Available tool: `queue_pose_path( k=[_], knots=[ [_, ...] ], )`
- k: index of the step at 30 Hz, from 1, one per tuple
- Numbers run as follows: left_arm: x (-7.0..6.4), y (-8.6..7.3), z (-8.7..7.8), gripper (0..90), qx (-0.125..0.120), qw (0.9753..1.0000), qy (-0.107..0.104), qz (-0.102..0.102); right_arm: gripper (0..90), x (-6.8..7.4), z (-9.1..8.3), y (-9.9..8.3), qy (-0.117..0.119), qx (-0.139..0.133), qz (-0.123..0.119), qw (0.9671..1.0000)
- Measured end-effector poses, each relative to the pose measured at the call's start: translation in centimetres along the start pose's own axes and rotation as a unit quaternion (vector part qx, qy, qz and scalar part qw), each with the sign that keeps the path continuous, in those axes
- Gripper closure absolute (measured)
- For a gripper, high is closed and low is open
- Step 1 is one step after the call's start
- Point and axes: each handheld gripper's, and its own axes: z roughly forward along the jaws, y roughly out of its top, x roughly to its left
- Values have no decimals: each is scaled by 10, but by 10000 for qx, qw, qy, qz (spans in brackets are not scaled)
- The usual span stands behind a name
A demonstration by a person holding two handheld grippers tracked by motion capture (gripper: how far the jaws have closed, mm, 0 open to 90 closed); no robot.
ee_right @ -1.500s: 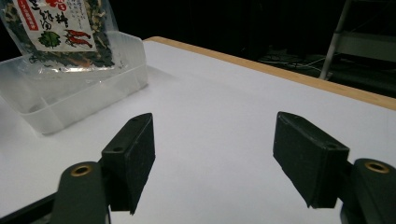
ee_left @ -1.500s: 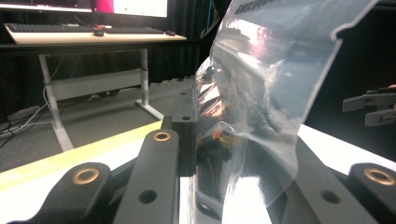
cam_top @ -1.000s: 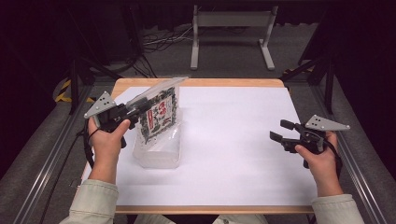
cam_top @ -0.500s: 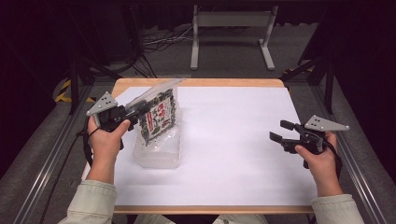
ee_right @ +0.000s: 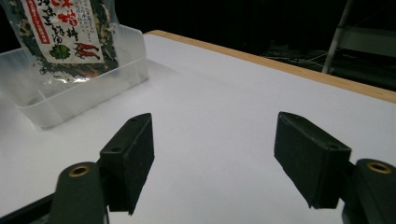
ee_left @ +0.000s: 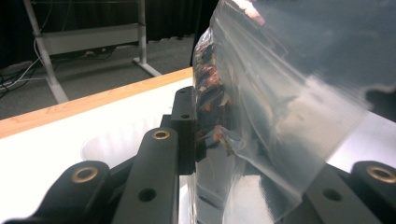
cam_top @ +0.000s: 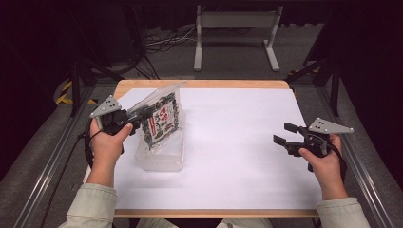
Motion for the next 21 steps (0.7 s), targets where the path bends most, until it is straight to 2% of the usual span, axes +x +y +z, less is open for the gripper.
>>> queue_pose_path(
  k=[2, 7, 15, 17, 18, 19, 20, 21],
  knots=[
    [2, -1, -1, 731, 51, 9999, 75, 48, 294, 0, 0, 0, -3, 6, -6, 10000],
    [7, -5, -3, 729, -9, 9999, 90, -100, 294, 0, 0, 0, -5, 8, 0, 10000],
    [2, 2, 1, 715, 49, 9998, 169, 27, 294, 0, 1, 0, 6, 12, 18, 10000],
    [0, 4, 1, 636, 59, 9997, 247, 22, 293, 0, 1, 0, 8, -2, 4, 10000],
    [-1, 4, 2, 579, 21, 9994, 350, -10, 292, 0, 1, 0, 15, -12, 3, 10000],
    [-1, 4, 2, 509, 21, 9994, 350, -10, 292, 0, 1, 0, 15, -12, 3, 10000],
    [-2, 4, 1, 435, -55, 9987, 506, -23, 290, 1, 0, 0, 6, -14, 26, 10000],
    [-2, 4, 1, 366, -55, 9987, 506, -23, 290, 1, 0, 0, 6, -14, 26, 10000]
  ],
)
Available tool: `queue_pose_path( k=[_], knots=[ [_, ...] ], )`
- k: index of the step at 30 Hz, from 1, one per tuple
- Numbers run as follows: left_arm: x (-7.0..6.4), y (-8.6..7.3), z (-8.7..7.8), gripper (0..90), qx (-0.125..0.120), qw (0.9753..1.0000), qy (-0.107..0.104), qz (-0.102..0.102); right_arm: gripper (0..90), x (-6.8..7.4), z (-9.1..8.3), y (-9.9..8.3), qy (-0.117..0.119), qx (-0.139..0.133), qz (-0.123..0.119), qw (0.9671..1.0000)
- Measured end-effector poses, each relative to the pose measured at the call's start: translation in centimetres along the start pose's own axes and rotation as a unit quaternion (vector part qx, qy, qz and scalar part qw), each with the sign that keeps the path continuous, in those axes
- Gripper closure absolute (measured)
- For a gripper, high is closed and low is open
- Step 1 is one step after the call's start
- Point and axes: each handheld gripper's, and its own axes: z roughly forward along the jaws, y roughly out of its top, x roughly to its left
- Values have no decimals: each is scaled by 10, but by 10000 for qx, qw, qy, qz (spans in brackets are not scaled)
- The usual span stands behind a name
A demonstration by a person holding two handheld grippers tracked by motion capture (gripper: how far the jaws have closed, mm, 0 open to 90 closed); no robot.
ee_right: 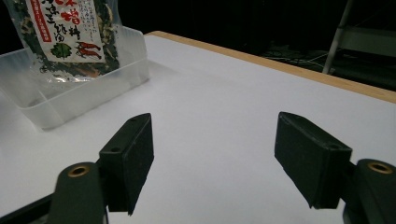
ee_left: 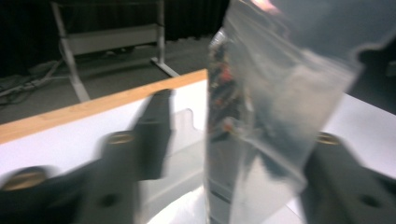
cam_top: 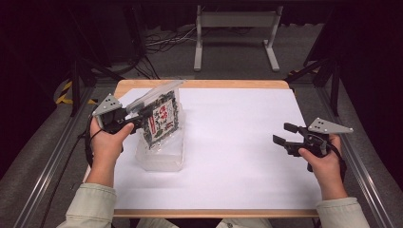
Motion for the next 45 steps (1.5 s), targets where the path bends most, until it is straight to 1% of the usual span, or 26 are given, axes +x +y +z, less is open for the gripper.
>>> queue_pose_path(
  k=[1, 2, 3, 5, 6, 7, 8, 9, 11, 17, 18, 20, 22, 24, 25, 26, 28, 29, 34, 36, 38, 39, 40, 42, 43, 45],
  knots=[
    [-1, 0, -1, 290, -47, 9999, 97, -33, 287, 0, 0, 0, -2, -4, 8, 10000],
    [-2, 1, -2, 290, -93, 9998, 177, -21, 287, 0, 0, 0, -2, -4, 8, 10000],
    [-3, 2, -4, 184, -148, 9997, 212, -19, 283, -1, -1, -1, -14, -1, -2, 10000],
    [-5, 2, -12, 126, -240, 9993, 248, 109, 279, 0, -1, -1, -18, -15, 2, 10000],
    [-5, 2, -12, 114, -240, 9993, 248, 109, 275, 0, -1, -1, -24, -19, 2, 10000],
    [-7, 2, -20, 107, -250, 9993, 215, 164, 272, 0, -1, -1, -29, -25, 9, 10000],
    [-7, 2, -20, 99, -250, 9993, 215, 164, 267, 0, -2, -1, -38, -22, 15, 10000],
    [-10, 1, -29, 95, -274, 9993, 174, 211, 260, 0, -2, -1, -48, -29, 16, 10000],
    [-11, -2, -37, 93, -262, 9991, 152, 281, 243, 0, -2, -2, -61, -50, 11, 10000],
    [-14, -13, -56, 88, -181, 9991, 116, 374, 215, 1, -6, -3, -58, -152, 11, 9999],
    [-13, -19, -64, 88, -159, 9992, 104, 366, 211, 0, -7, -4, -45, -171, -4, 9998],
    [-12, -26, -71, 87, -98, 9992, 89, 374, 203, 0, -10, -6, -58, -199, 13, 9998],
    [-11, -30, -74, 85, -65, 9992, 101, 383, 195, -1, -12, -8, -50, -250, 38, 9997],
    [-8, -38, -79, 84, 30, 9990, 146, 414, 189, -2, -14, -12, -69, -252, 74, 9996],
    [-7, -44, -82, 84, 78, 9990, 171, 398, 189, -2, -14, -12, -69, -252, 74, 9996],
    [-5, -52, -86, 83, 91, 9993, 182, 326, 183, -3, -15, -16, -106, -224, 70, 9997],
    [-4, -56, -88, 80, 102, 9993, 180, 316, 180, -3, -15, -19, -126, -215, 70, 9997],
    [-3, -61, -90, 78, 110, 9993, 179, 302, 169, -4, -15, -24, -150, -197, 76, 9997],
    [1, -82, -95, 71, 141, 9996, 156, 208, 152, -6, -16, -34, -205, -197, 98, 9995],
    [4, -90, -96, 70, 172, 9994, 186, 225, 143, -6, -16, -37, -231, -190, 119, 9995],
    [6, -101, -96, 69, 337, 9986, 275, 292, 142, -7, -15, -42, -248, -187, 106, 9995],
    [9, -112, -97, 68, 436, 9983, 294, 268, 142, -6, -15, -46, -260, -168, 95, 9995],
    [9, -112, -97, 67, 436, 9983, 294, 268, 142, -6, -15, -46, -260, -168, 95, 9995],
    [12, -120, -97, 66, 455, 9984, 259, 208, 137, -6, -14, -51, -282, -148, 73, 9995],
    [15, -128, -96, 65, 473, 9985, 195, 174, 130, -6, -13, -55, -285, -126, 110, 9995],
    [16, -131, -96, 63, 495, 9985, 178, 176, 127, -6, -12, -58, -296, -126, 98, 9994]
  ],
)
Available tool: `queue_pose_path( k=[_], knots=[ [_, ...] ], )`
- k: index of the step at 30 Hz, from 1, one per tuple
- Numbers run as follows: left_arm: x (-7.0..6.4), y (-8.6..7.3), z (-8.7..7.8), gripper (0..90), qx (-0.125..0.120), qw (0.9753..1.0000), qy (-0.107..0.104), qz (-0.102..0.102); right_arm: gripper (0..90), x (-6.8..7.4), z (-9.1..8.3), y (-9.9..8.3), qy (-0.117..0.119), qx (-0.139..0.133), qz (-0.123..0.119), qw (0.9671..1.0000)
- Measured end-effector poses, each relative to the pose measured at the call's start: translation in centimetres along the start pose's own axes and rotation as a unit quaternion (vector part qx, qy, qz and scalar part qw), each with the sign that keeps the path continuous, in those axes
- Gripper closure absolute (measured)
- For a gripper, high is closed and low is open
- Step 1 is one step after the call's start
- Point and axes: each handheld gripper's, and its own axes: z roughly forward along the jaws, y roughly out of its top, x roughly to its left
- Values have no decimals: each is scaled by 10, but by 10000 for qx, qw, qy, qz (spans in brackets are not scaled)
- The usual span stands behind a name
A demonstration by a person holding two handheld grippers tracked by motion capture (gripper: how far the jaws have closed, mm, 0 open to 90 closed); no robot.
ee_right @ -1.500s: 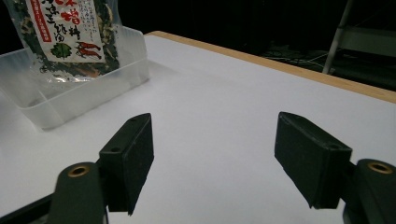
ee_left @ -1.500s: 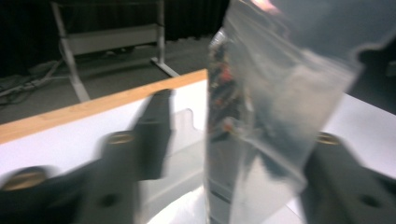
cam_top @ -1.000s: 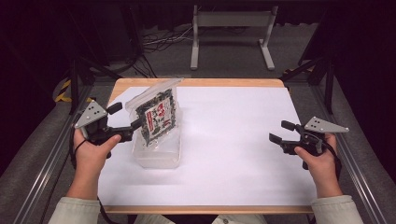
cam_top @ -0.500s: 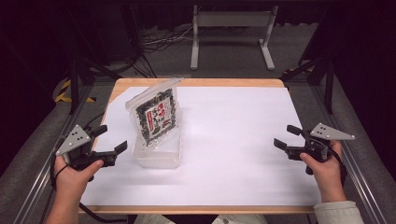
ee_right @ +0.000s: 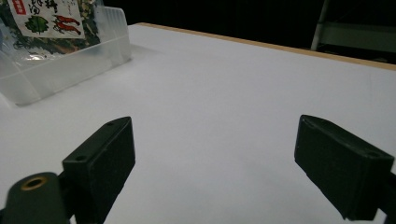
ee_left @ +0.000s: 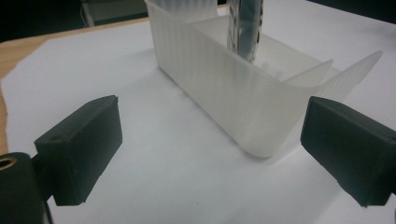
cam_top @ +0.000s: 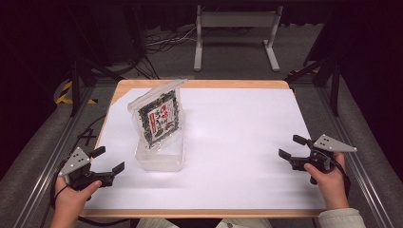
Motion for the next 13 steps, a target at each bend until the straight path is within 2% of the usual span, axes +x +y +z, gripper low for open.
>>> queue_pose_path(
  k=[3, 5, 10, 13],
  knots=[
    [2, -12, 5, 62, 144, 9999, -73, -31, 122, 0, 1, -8, -11, -33, 109, 9999],
    [4, -20, 8, 63, 274, 9995, -92, -89, 121, 0, 1, -15, -35, 39, 141, 9999],
    [3, -23, 9, 67, 391, 9992, -86, -86, 121, -1, 1, -22, -80, 155, 131, 9998],
    [3, -23, 9, 89, 422, 9988, -177, -164, 121, 0, 1, -24, -73, 213, 121, 9997]
  ],
)
